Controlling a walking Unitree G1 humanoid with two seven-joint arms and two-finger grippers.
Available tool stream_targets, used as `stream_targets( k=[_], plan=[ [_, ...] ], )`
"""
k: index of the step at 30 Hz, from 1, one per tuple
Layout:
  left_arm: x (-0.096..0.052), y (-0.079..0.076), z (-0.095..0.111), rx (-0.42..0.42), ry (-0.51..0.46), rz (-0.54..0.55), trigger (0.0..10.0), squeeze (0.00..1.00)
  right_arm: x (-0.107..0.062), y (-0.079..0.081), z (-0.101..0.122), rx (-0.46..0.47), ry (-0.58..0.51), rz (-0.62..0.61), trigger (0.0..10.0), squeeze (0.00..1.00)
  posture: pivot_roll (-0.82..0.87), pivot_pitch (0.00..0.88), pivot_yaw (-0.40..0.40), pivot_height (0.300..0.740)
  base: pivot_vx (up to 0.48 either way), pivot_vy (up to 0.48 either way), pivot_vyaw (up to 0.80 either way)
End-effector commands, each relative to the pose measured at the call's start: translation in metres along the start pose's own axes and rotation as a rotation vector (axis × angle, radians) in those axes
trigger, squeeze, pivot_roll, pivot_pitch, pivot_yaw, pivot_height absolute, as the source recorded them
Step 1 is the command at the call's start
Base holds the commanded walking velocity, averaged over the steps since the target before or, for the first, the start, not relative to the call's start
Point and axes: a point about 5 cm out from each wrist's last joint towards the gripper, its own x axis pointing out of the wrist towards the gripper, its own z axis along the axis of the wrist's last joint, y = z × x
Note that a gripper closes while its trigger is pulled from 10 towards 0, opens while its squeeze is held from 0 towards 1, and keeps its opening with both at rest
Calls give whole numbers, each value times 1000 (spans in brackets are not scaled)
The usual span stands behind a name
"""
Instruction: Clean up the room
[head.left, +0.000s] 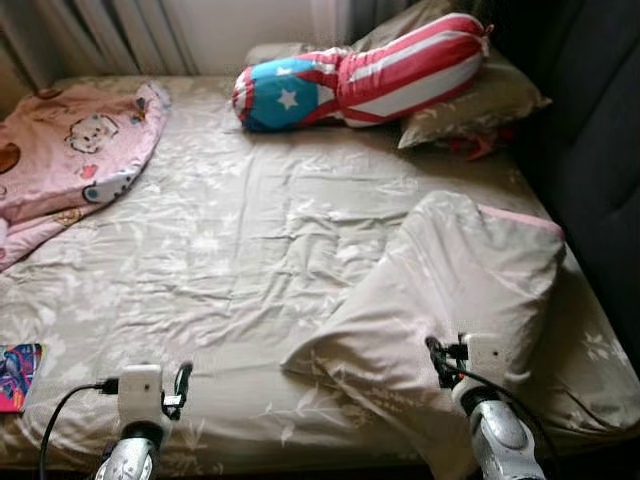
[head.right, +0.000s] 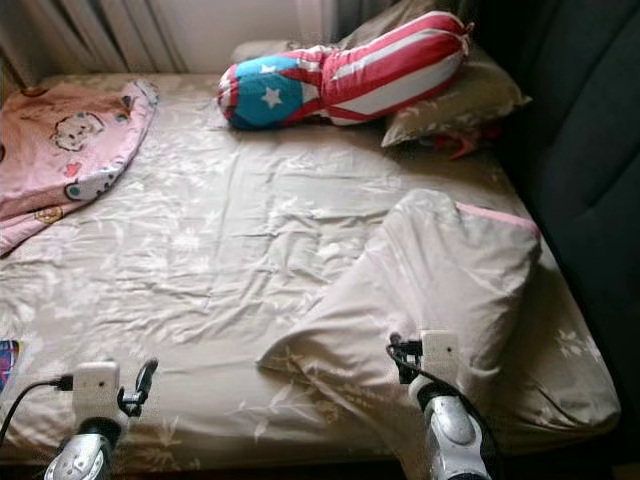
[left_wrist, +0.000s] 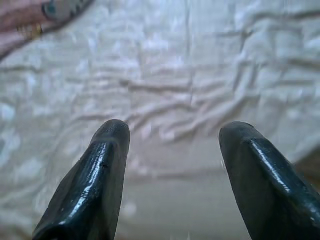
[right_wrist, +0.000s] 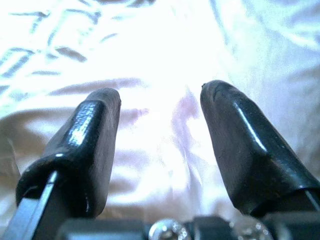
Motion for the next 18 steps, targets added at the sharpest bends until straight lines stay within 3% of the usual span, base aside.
stream_targets(
  k=[1, 6, 10, 18],
  plan=[
    [-1, -10, 2, -5, -16, -25, 10000, 0, -9, -5, -11, 6, 23, -16, 10000, 0, -76, 142, -28, 740, 0, 0, 0],
    [3, -16, 12, -49, -67, -20, 10000, 0, -9, -5, -4, 8, -30, -23, 10000, 0, -64, 142, -38, 740, 0, 0, 0],
    [4, -28, 25, -67, -123, -66, 10000, 0, -11, -14, 7, 41, -107, -108, 10000, 0, -55, 162, -35, 740, 0, 0, 0],
    [12, -25, 40, -69, -150, -47, 10000, 0, -12, -7, 3, 53, -91, -122, 10000, 0, -70, 180, -23, 740, 0, 0, 0]
  ],
)
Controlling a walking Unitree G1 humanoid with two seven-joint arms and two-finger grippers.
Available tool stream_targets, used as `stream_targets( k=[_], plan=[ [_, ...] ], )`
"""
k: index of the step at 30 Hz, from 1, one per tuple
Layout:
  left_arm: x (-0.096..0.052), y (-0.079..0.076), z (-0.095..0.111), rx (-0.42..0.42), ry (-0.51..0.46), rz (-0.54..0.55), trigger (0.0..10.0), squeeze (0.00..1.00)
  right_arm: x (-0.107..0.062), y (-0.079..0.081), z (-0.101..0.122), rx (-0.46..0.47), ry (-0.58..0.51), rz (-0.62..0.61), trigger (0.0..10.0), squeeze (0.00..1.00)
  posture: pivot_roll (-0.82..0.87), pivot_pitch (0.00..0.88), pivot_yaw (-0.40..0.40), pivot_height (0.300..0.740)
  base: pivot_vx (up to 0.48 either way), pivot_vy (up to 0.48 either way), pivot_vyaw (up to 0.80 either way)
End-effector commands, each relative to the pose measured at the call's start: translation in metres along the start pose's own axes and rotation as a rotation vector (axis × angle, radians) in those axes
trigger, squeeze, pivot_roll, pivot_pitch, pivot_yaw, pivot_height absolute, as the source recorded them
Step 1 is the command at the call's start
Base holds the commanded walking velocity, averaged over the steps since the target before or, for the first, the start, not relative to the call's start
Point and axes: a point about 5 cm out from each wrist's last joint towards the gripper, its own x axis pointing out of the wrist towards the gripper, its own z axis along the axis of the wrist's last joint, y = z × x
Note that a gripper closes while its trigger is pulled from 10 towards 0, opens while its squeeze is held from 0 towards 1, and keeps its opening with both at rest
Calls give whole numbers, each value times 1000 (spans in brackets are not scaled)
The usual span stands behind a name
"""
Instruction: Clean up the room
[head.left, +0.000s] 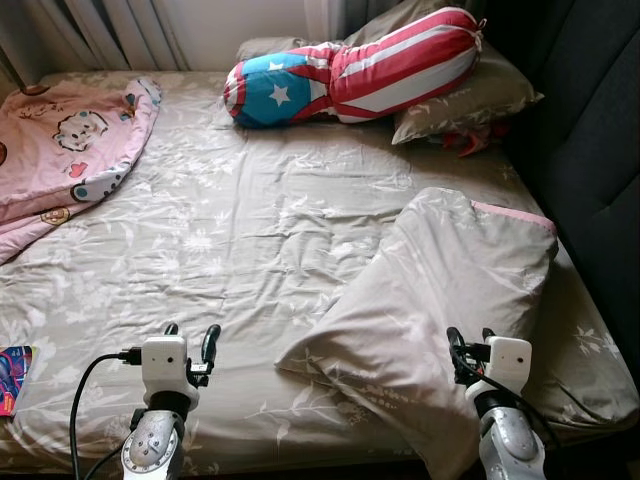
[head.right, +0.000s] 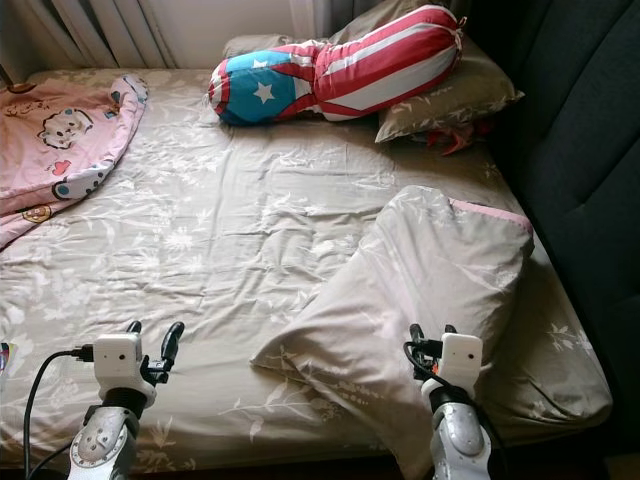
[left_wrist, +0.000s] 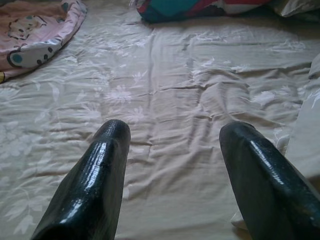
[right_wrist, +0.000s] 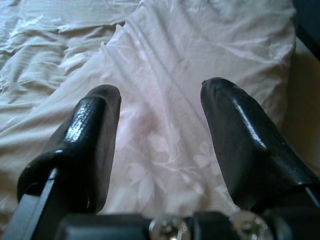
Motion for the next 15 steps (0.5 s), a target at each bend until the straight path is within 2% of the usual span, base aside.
stream_targets(
  k=[1, 4, 11, 15],
  plan=[
    [1, 6, 4, 3, -4, 18, 10000, 0, -3, 0, -4, -3, 20, -4, 10000, 0, -70, 180, -23, 740, 0, 0, 0],
    [3, 6, 6, -7, 0, 24, 10000, 0, -4, 0, -2, -2, 7, 0, 10000, 0, -69, 188, -26, 740, 0, 0, 0],
    [1, -4, 5, -38, 21, -4, 10000, 0, -1, 2, 3, -8, -2, 9, 10000, 0, -76, 211, -33, 740, 0, 0, 0],
    [0, -7, 3, -18, 29, -16, 10000, 0, -2, 5, 0, -6, 10, 15, 10000, 0, -78, 207, -32, 740, 0, 0, 0]
  ],
)
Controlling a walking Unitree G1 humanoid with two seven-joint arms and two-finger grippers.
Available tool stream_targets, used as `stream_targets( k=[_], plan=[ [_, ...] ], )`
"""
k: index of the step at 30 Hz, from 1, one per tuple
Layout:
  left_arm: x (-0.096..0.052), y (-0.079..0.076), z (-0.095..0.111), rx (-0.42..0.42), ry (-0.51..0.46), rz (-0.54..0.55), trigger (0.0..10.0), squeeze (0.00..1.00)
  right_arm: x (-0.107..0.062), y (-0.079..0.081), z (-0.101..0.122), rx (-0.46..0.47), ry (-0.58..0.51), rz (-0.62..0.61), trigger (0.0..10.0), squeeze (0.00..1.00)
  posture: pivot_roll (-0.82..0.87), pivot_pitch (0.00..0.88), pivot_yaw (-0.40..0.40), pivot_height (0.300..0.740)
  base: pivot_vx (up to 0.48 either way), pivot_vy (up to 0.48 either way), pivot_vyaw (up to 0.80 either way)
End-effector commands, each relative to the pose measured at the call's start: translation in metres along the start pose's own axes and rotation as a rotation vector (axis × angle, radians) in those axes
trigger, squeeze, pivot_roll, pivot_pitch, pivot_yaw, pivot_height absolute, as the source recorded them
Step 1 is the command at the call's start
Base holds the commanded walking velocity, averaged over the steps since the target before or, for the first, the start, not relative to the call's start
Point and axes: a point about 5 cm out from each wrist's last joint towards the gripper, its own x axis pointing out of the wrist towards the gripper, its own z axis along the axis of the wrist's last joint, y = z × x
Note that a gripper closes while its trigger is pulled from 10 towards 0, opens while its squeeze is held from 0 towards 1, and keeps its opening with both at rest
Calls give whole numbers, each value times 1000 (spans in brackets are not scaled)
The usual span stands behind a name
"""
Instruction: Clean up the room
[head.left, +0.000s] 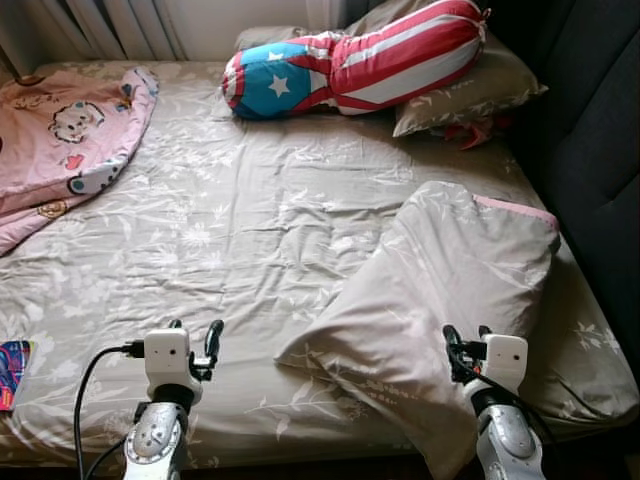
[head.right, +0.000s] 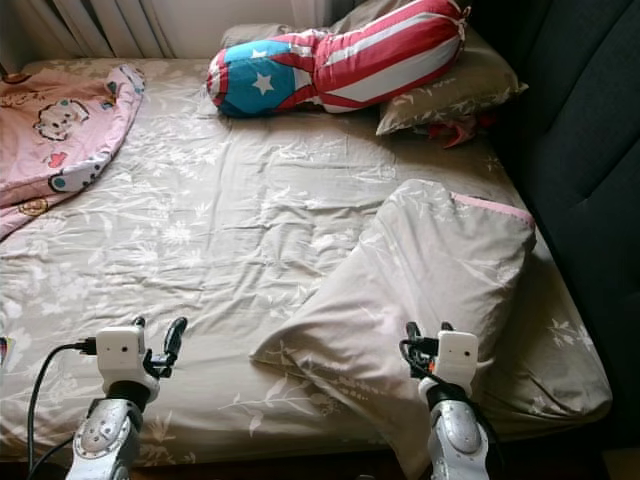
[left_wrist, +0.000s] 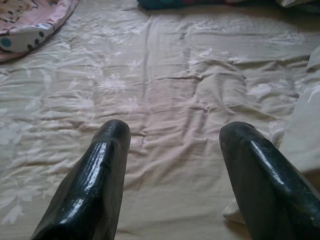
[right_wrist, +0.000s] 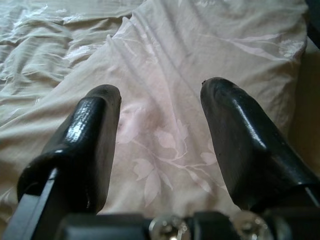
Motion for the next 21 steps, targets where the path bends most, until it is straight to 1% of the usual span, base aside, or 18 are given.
stream_targets(
  k=[1, 9, 12, 21],
  plan=[
    [-4, -1, -4, 9, 19, -5, 10000, 0, -5, 0, -7, 7, 27, -7, 10000, 0, -79, 208, -31, 740, 0, -240, 0],
    [-2, 0, -2, 2, 26, -5, 10000, 0, -6, 1, -7, 5, 33, -7, 10000, 0, -81, 226, -27, 740, 0, -416, 0],
    [-1, 1, -1, -16, 30, 1, 10000, 0, -7, 1, -8, 4, 35, -11, 10000, 0, -78, 229, -28, 740, 0, 0, 0],
    [-1, 1, 2, -21, 24, -3, 10000, 0, -8, 1, -8, -2, 37, -9, 10000, 0, -73, 236, -29, 740, 0, 0, 0]
  ],
)
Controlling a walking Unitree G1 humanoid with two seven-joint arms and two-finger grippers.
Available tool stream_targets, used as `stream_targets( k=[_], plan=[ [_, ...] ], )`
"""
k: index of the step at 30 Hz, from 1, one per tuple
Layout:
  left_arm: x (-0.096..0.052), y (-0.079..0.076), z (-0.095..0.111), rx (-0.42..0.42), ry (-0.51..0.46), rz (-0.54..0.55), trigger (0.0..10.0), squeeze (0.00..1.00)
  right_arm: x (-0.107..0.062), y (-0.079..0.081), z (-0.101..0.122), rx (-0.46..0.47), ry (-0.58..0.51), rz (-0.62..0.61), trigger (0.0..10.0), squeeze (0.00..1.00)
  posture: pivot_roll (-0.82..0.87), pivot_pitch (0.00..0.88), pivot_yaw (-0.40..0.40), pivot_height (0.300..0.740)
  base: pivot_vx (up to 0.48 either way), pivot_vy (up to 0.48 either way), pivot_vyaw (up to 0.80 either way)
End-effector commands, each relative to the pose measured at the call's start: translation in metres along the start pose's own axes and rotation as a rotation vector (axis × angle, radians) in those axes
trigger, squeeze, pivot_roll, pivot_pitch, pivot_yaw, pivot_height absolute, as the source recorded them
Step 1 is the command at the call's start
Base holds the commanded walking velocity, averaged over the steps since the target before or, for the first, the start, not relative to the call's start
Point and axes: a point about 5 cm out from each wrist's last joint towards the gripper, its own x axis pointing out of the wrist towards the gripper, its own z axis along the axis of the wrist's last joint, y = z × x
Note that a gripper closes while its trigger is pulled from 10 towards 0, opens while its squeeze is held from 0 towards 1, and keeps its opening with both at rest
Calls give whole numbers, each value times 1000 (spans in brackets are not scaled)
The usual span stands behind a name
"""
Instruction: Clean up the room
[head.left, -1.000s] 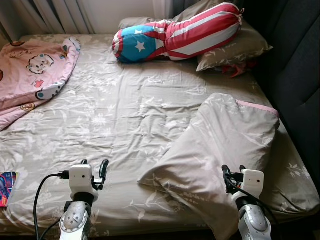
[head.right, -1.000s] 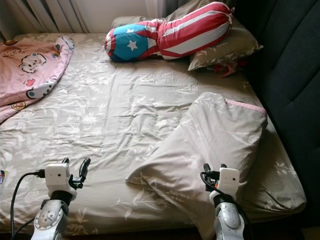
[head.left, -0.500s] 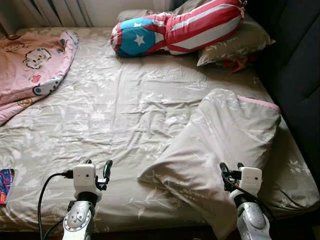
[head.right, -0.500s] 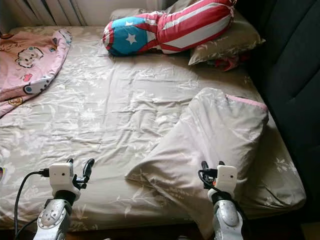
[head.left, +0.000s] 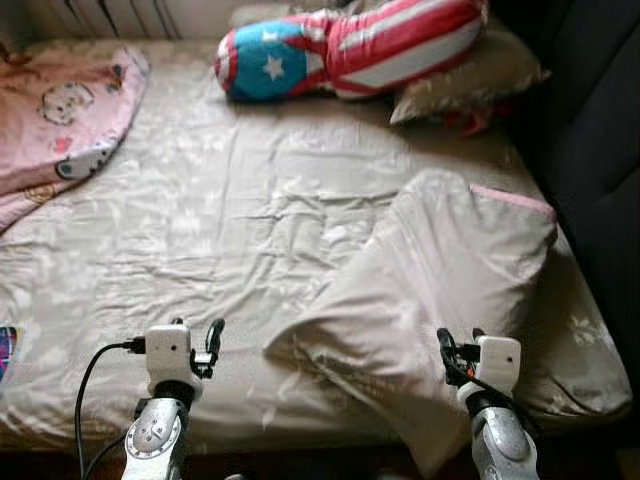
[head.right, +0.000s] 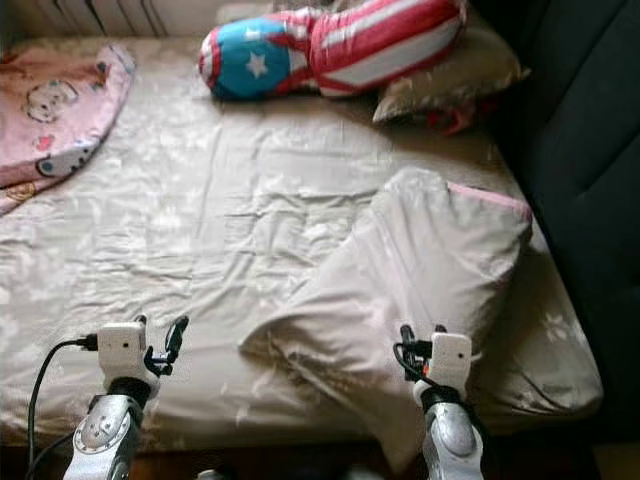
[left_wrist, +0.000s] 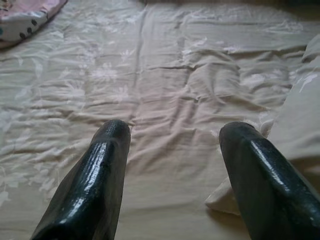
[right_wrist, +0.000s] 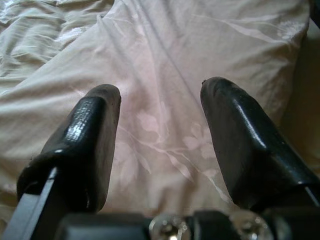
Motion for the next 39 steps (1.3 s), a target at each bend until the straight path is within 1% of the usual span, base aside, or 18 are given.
stream_targets(
  k=[1, 2, 4, 9, 14, 22, 30, 39],
  plan=[
    [-4, 0, -3, -17, 23, -1, 10000, 0, -4, -3, -4, 2, 17, -13, 10000, 0, -73, 236, -29, 740, 0, 0, 0],
    [-4, 1, -3, 4, 22, -3, 10000, 0, -4, -3, -3, 3, 18, -14, 10000, 0, -73, 236, -29, 740, 0, 0, 0],
    [-4, 1, -3, 10, 21, -4, 10000, 0, -3, -3, -3, 3, 19, -14, 10000, 0, -73, 236, -29, 740, 0, 0, 0],
    [-4, 1, -3, 0, 23, 2, 10000, 0, -3, -2, -4, 4, 22, -13, 10000, 0, -73, 236, -29, 740, 0, -430, 0],
    [-4, -1, -4, -16, 32, -2, 10000, 0, -3, -3, -5, 2, 30, -16, 10000, 0, -75, 237, -31, 740, 0, 0, 0],
    [-5, -1, -4, -6, 34, -1, 10000, 0, -4, -4, -6, 2, 41, -23, 10000, 0, -71, 240, -33, 740, 0, 0, 0],
    [-4, -1, -3, -2, 29, -1, 10000, 0, -4, -2, -7, 1, 49, -22, 10000, 0, -72, 240, -33, 740, 0, -389, 0],
    [-4, -2, -3, -11, 29, 1, 10000, 0, -4, -2, -8, -2, 57, -20, 10000, 0, -72, 242, -34, 740, 0, 0, 0]
  ],
)
